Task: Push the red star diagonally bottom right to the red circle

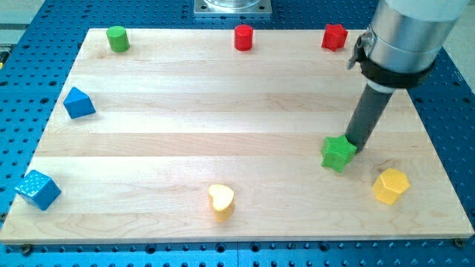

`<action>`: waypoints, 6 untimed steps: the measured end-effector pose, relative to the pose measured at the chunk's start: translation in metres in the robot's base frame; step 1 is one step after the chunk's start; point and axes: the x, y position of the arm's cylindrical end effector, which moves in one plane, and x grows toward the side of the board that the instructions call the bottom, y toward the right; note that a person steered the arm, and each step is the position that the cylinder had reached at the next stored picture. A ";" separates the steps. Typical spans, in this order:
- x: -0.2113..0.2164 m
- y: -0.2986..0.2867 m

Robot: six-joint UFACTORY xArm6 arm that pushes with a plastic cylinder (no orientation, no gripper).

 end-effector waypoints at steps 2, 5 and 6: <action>-0.124 -0.018; -0.264 0.034; -0.242 -0.003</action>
